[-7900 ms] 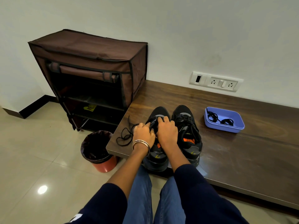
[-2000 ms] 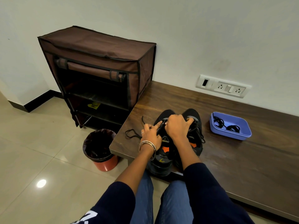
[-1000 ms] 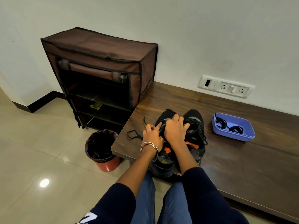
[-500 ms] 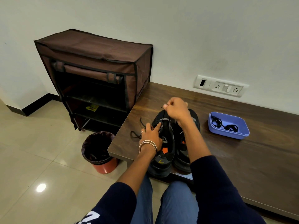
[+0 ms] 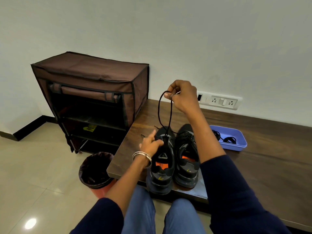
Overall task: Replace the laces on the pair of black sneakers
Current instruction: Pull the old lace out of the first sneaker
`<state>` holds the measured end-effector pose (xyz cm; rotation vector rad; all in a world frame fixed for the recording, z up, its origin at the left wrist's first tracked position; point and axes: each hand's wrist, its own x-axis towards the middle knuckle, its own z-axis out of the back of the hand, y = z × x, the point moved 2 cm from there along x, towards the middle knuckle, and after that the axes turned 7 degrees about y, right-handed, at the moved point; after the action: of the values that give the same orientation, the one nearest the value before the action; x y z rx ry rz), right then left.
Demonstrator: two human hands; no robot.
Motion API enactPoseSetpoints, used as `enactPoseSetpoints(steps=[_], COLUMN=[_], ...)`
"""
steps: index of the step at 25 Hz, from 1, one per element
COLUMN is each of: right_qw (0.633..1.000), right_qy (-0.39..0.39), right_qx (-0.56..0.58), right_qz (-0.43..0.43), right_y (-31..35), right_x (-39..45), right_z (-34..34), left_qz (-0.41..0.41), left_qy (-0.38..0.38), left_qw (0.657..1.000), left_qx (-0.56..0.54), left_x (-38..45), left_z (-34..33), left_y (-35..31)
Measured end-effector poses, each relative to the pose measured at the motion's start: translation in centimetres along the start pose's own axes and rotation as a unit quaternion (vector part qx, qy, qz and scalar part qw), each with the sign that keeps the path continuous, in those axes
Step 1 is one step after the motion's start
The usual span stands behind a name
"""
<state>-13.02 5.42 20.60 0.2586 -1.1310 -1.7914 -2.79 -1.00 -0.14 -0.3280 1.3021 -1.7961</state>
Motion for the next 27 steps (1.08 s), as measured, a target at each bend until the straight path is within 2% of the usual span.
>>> enactPoseSetpoints(steps=[1,5,6,8,9,10,11,12,13,14,15,16,19,21,23,27], right_qw=[1.0,0.991,0.986,0.978,0.984,0.988,0.982,0.967,0.95,0.938,0.935,0.937,0.947,0.942,0.933,0.92], right_qy=[-0.007,0.029,0.027,-0.022,-0.062,-0.088,-0.072,-0.011,0.071,0.143,0.183,0.187,0.089,0.047,0.057,0.084], right_qx=[0.016,0.129,0.165,0.203,0.156,0.053,-0.06,-0.144,-0.183,-0.182,-0.166,-0.162,-0.195,-0.213,-0.246,-0.303], right_qz=[-0.002,0.008,0.006,-0.03,-0.067,-0.114,-0.165,-0.212,-0.244,-0.257,-0.254,-0.248,-0.238,-0.255,-0.257,-0.235], right_y=[0.0,0.3,-0.1,-1.9,-3.3,-4.8,-6.3,-7.6,-8.9,-9.9,-10.8,-11.5,-13.3,-14.1,-14.3,-14.0], right_x=[0.1,0.0,-0.1,-0.2,-0.4,-0.7,-1.3,-2.0,-2.8,-3.6,-4.3,-5.0,-6.3,-7.1,-7.3,-7.1], right_z=[0.0,-0.5,-0.6,-1.0,-1.1,-1.3,-1.7,-2.7,-4.0,-5.6,-7.3,-8.7,-11.4,-12.0,-12.4,-12.9], left_qz=[-0.041,-0.199,-0.213,-0.199,-0.178,-0.152,-0.122,-0.09,-0.061,-0.04,-0.029,-0.021,-0.012,-0.017,-0.034,-0.079], left_qy=[-0.006,0.034,0.035,0.025,0.021,0.014,0.006,0.001,0.002,0.006,0.011,0.013,0.016,0.014,0.011,0.006], left_qw=[0.999,0.978,0.974,0.979,0.984,0.988,0.99,0.989,0.987,0.984,0.982,0.981,0.978,0.97,0.947,0.87], left_qx=[-0.016,0.054,0.061,0.033,0.001,-0.037,-0.077,-0.114,-0.148,-0.172,-0.187,-0.194,-0.207,-0.24,-0.319,-0.486], left_x=[0.3,1.4,1.7,2.5,2.8,3.0,3.2,3.5,3.9,4.2,4.3,4.4,4.6,4.4,3.9,2.4], left_z=[0.6,1.0,0.8,0.6,0.6,0.8,1.0,1.2,1.3,1.3,1.3,1.3,1.9,2.3,3.1,6.4], left_y=[-1.0,-5.3,-5.9,-6.3,-6.2,-6.2,-6.1,-6.0,-5.8,-5.7,-5.8,-6.0,-6.5,-7.5,-9.4,-15.4])
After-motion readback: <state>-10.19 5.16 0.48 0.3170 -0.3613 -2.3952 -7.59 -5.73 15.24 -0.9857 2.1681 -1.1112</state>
